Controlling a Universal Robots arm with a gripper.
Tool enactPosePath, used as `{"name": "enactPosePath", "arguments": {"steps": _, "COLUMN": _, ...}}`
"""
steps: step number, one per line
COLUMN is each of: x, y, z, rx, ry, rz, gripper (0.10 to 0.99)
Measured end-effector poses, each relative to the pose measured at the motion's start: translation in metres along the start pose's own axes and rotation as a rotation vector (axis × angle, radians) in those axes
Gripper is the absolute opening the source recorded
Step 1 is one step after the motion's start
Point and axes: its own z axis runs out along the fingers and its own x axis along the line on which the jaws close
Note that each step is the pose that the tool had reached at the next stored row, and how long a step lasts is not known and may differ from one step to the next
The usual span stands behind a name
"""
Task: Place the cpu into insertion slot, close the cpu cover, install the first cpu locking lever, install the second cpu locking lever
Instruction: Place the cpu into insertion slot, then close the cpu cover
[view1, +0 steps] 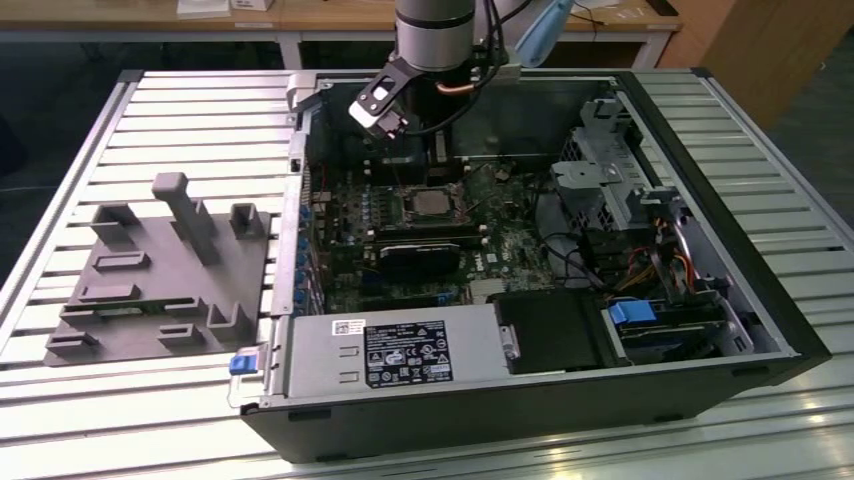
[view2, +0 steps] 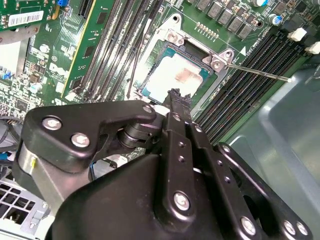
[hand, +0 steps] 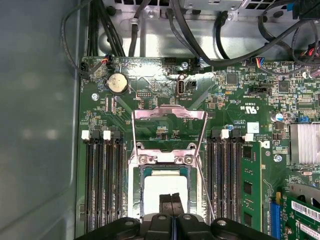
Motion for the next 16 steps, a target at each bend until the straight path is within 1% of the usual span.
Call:
{"name": "enactPosePath", "arguments": {"steps": 8, "x": -0.0003, "y": 0.0008, "z": -0.0111, "rx": 0.000, "ry": 0.0003, "rz": 0.000, "gripper": 0.102}}
{"name": "enactPosePath", "arguments": {"steps": 16, "x": -0.0003, "y": 0.0009, "z": -0.0122, "rx": 0.000, "ry": 0.0004, "rz": 0.000, "gripper": 0.102}}
